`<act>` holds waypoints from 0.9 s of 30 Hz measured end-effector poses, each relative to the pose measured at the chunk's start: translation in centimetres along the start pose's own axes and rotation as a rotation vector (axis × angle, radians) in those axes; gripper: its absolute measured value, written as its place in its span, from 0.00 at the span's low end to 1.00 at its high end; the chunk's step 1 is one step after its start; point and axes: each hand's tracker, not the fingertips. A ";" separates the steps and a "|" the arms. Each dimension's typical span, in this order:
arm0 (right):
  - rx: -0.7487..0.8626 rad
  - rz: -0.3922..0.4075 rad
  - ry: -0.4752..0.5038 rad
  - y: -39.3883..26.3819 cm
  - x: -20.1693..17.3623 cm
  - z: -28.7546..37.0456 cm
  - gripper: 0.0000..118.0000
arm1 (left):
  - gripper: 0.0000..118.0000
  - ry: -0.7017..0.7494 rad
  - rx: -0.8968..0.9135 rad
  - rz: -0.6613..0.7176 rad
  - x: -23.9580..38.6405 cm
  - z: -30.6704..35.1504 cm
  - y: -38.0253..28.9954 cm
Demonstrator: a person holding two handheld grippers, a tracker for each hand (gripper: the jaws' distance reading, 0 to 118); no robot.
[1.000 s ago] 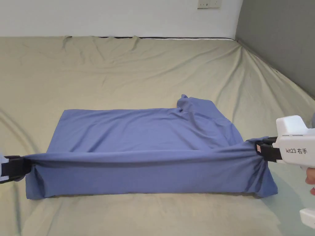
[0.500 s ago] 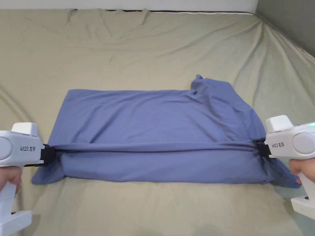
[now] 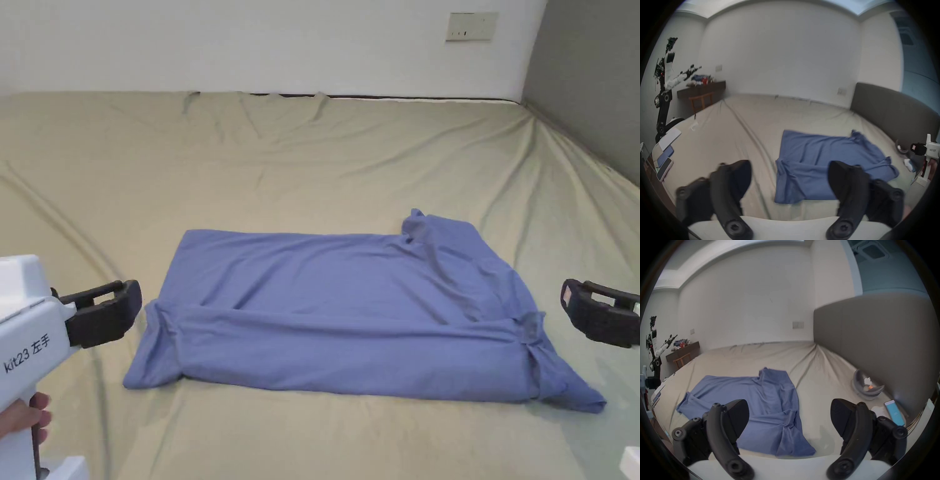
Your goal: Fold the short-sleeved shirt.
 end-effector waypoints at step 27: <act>0.003 0.068 0.111 -4.9 -5.2 9.1 0.00 | 0.49 0.070 -0.357 -0.168 0.8 -6.2 -6.3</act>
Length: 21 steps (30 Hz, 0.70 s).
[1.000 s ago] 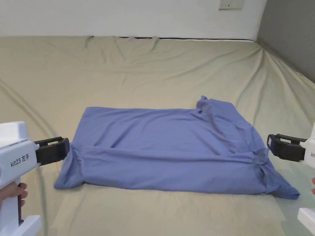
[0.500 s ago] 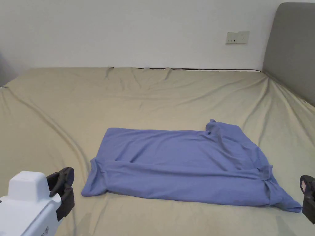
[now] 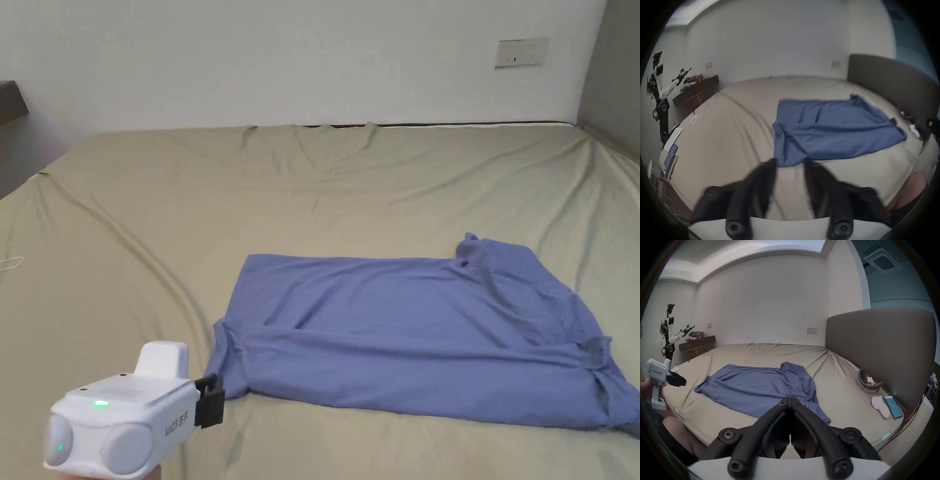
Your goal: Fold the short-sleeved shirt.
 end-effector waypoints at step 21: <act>-0.122 -0.039 0.018 -1.9 1.8 -2.5 0.00 | 0.06 -0.068 -0.115 -0.074 2.0 -8.5 1.2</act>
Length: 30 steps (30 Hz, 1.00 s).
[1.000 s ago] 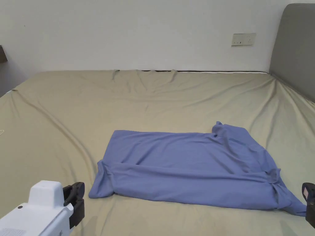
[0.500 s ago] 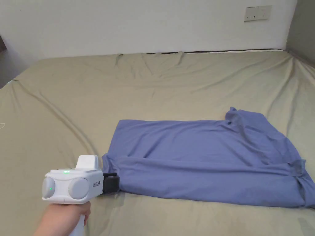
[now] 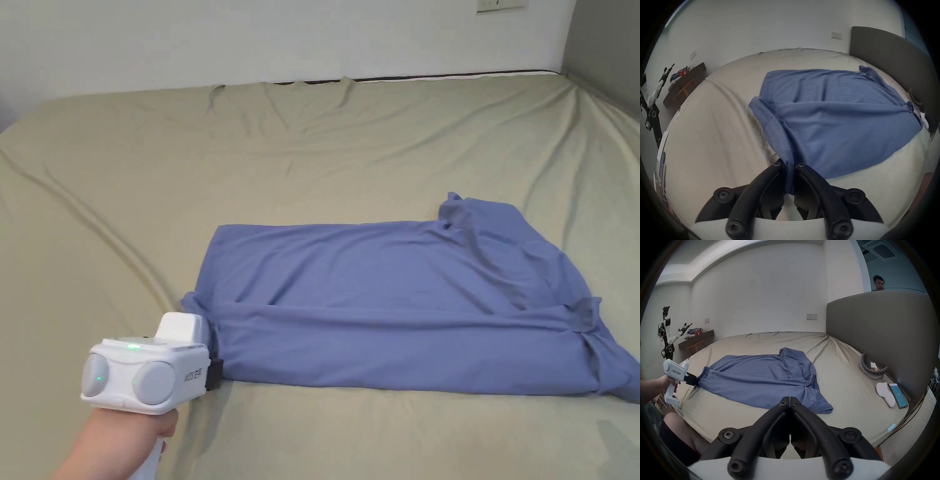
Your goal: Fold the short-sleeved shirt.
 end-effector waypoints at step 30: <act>-0.216 -0.093 0.032 1.6 7.7 -13.4 0.05 | 0.05 -0.097 0.151 0.208 -3.8 8.9 -1.6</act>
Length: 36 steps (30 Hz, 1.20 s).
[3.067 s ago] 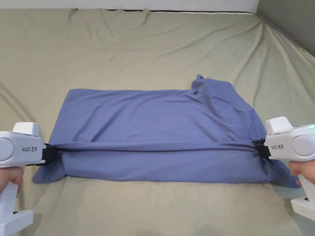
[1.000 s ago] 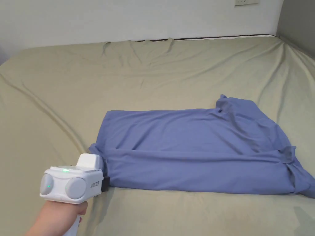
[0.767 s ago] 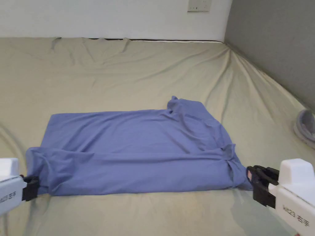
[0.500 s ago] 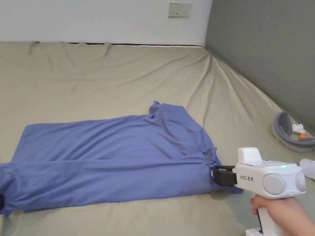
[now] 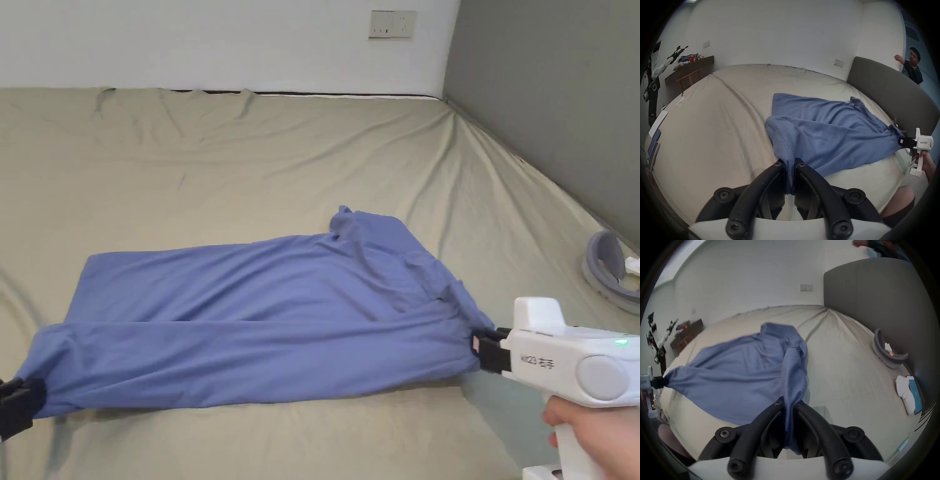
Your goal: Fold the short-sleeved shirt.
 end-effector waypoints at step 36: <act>0.258 0.170 -0.120 -1.9 -4.9 16.8 0.76 | 0.76 0.162 0.221 -0.056 2.1 11.7 -1.8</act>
